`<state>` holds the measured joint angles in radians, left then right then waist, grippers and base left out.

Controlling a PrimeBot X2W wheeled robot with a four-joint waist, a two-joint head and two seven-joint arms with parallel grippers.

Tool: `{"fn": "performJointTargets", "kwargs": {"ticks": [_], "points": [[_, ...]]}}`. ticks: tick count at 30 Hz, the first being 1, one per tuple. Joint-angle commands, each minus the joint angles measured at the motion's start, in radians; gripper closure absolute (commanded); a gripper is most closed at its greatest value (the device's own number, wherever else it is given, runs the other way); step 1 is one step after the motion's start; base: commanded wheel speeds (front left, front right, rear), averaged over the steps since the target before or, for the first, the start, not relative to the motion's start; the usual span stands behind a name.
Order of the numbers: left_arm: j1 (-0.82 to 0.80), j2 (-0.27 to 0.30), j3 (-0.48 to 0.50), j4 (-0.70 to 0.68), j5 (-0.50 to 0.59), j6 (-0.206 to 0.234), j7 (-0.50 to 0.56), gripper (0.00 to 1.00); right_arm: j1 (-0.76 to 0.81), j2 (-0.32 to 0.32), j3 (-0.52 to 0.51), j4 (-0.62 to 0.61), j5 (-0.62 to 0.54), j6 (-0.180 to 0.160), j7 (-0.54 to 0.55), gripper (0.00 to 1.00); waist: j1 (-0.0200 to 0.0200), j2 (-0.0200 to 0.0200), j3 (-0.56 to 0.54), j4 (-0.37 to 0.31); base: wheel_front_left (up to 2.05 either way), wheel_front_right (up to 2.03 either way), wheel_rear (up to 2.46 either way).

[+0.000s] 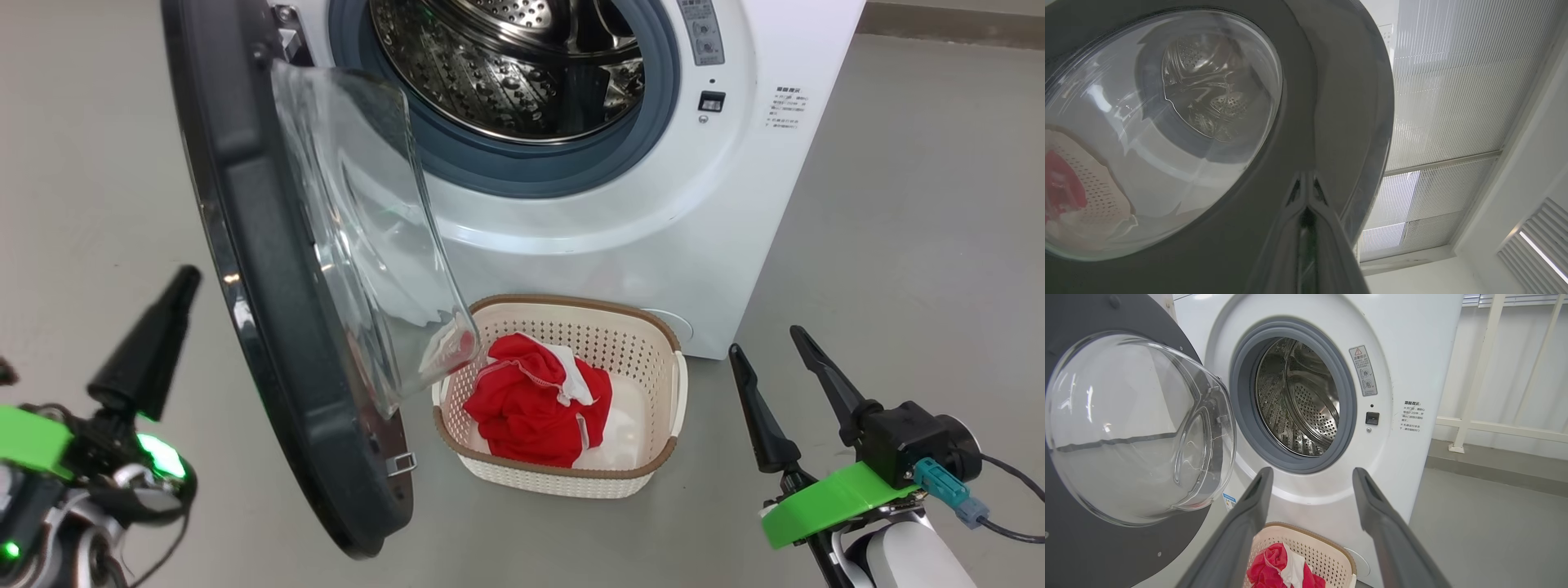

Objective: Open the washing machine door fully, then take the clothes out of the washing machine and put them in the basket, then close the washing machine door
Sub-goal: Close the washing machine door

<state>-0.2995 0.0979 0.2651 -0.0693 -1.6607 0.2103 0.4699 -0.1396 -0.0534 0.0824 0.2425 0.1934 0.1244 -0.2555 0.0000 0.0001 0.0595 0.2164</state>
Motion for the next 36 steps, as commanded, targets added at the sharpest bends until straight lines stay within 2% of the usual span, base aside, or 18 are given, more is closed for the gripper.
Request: {"fn": "performJointTargets", "kwargs": {"ticks": [1, 14, 36], "points": [[0.008, 0.027, 0.022, -0.044, -0.005, 0.008, 0.016, 1.00, -0.010, 0.002, 0.024, -0.023, 0.010, 0.006, -0.006, 0.00, 0.0000, -0.0001, 0.003, 0.000, 0.00, 0.00, 0.00], [0.027, 0.011, -0.013, -0.082, 0.005, 0.024, 0.028, 1.00, -0.023, 0.003, 0.027, -0.023, 0.010, 0.006, -0.006, 0.00, 0.0000, -0.0001, 0.018, -0.014, 0.00, 0.00, 0.00], [-0.039, -0.037, -0.108, -0.087, -0.040, -0.015, 0.006, 1.00, -0.045, 0.003, 0.019, -0.025, 0.018, 0.006, -0.006, 0.00, 0.0000, -0.0001, 0.049, -0.130, 0.00, 0.00, 0.00]]}}
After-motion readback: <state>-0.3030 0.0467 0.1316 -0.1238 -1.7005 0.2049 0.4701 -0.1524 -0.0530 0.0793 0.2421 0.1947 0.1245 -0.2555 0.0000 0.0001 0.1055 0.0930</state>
